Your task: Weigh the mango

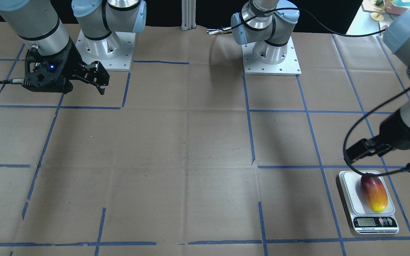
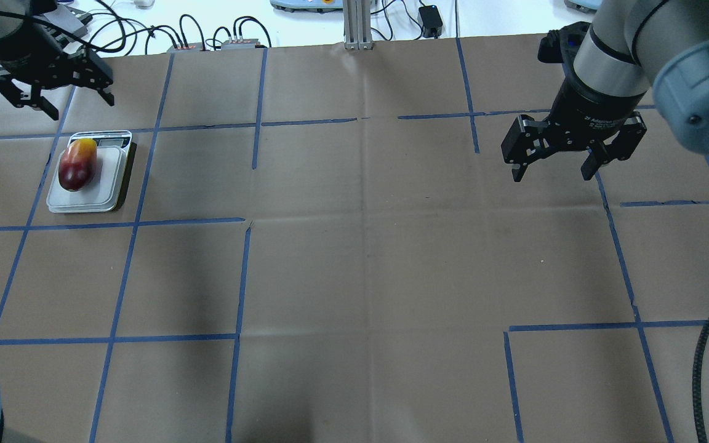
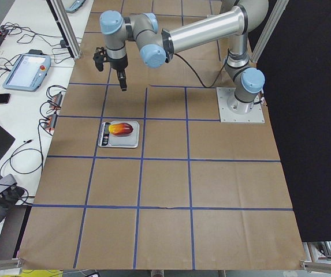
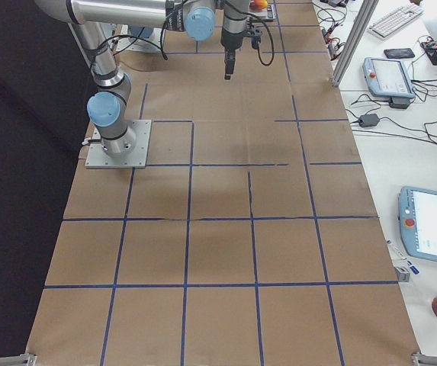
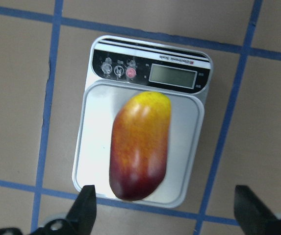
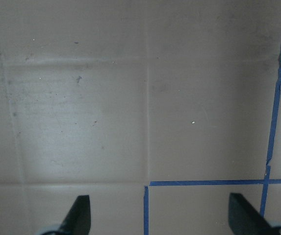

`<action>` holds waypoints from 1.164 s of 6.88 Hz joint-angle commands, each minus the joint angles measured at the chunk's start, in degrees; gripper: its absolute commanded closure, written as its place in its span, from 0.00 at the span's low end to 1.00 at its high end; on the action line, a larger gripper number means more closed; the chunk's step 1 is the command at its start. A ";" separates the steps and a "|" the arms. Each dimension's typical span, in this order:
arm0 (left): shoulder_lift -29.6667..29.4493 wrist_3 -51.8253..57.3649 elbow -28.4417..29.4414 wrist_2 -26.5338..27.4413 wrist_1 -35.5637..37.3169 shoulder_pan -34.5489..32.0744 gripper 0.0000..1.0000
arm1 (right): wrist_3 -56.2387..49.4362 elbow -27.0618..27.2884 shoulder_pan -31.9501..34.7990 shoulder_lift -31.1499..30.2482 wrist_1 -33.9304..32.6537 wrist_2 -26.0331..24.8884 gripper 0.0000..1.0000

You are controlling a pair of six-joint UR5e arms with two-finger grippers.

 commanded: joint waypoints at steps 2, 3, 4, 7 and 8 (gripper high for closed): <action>8.18 -12.03 -7.40 0.05 -2.14 -14.00 0.01 | 0.00 0.00 0.00 0.03 0.00 0.00 0.00; 10.21 -12.04 -10.06 0.22 -1.36 -14.90 0.01 | 0.00 0.00 0.00 0.03 0.00 0.00 0.00; 11.97 -11.70 -11.91 0.05 -1.35 -15.44 0.01 | 0.00 0.00 0.00 0.03 0.00 0.00 0.00; 15.42 -8.72 -13.16 -0.04 -1.44 -15.44 0.01 | 0.00 0.00 0.00 0.03 0.00 0.00 0.00; 15.68 -4.61 -12.64 -0.04 -2.31 -15.35 0.01 | 0.00 0.00 0.00 0.03 0.00 0.00 0.00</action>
